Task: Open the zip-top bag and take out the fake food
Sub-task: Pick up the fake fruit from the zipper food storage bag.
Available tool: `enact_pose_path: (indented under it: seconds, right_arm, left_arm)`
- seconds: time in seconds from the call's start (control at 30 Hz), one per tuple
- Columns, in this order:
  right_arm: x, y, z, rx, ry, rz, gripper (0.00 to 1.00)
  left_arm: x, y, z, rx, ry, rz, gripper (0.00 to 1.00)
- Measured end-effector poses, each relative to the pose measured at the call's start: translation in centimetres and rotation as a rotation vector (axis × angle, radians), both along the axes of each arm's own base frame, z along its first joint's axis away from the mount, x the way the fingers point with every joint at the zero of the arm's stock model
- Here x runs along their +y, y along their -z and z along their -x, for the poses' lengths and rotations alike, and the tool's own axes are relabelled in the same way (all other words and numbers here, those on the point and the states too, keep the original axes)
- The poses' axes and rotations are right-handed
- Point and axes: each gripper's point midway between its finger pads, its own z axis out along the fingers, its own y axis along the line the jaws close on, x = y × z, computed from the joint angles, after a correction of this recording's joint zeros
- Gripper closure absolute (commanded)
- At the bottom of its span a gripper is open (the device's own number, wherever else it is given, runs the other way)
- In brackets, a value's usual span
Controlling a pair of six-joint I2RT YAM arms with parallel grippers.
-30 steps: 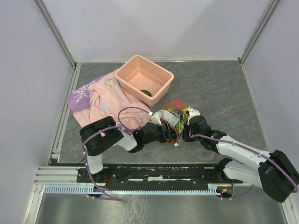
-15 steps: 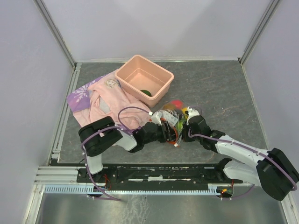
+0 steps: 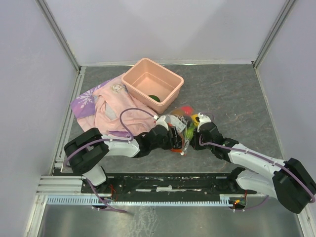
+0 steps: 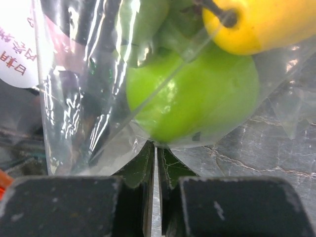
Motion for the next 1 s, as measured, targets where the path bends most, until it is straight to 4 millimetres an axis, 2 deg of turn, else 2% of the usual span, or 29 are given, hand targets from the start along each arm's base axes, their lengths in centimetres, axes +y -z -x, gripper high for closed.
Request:
enact_pose_path:
  seconds: [0.17,0.53,1.0]
  right_arm:
    - [-0.2,0.1,-0.1,-0.002,0.008,0.008,0.88]
    - [-0.3,0.6,-0.1,0.01,0.012,0.022,0.88]
    - [-0.3,0.4,-0.1,0.004,0.013,0.019,0.87]
  left_arm:
    - [1.5,0.1,-0.8,0.024,-0.068,-0.128,0.74]
    - [5.4,-1.2,-1.2,-0.017,-0.143,-0.269,0.75]
    - [11.0,-4.9,-2.7,-0.154,-0.288,-0.423,0.77]
